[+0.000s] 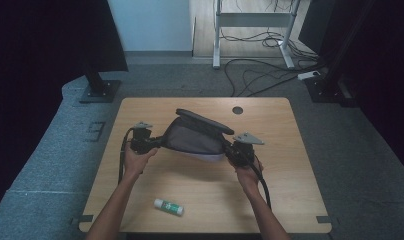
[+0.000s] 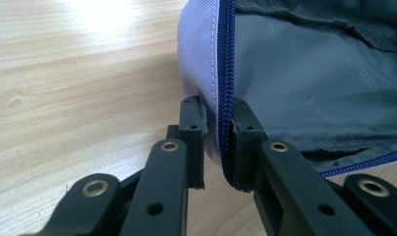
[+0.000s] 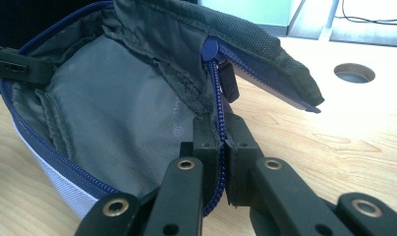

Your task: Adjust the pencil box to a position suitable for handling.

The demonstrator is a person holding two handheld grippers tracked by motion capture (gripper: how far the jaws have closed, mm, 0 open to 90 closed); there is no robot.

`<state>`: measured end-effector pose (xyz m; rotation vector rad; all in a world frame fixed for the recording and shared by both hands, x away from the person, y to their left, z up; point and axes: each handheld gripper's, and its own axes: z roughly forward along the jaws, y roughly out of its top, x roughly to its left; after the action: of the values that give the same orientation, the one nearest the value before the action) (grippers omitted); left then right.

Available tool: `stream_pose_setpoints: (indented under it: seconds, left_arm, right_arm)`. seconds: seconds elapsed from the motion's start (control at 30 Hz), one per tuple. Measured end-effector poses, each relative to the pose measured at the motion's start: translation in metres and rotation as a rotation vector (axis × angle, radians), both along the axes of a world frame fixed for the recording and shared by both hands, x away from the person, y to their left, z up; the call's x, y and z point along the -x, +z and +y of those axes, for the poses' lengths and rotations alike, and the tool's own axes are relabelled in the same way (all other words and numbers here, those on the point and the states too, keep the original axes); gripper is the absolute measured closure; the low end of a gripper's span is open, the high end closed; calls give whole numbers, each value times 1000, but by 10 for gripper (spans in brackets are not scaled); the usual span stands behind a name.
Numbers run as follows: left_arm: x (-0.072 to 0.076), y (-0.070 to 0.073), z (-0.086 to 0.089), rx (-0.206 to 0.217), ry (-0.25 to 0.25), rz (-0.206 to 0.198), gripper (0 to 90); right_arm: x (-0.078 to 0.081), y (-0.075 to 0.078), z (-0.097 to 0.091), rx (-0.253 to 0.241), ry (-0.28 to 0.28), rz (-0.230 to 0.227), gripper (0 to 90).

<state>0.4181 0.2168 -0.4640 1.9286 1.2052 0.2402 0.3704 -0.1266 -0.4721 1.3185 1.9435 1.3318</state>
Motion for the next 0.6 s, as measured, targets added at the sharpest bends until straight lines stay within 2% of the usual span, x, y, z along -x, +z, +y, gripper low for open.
stream_pose_setpoints:
  seconds: [0.33, 0.6]
  left_arm:
    - [13, -4, 5, 11, -11, -1, 790]
    - [19, -8, 6, 5, -18, 7, 792]
  right_arm:
    - [9, -2, 1, -13, 18, -2, 848]
    - [13, -11, 2, -8, 28, 15, 848]
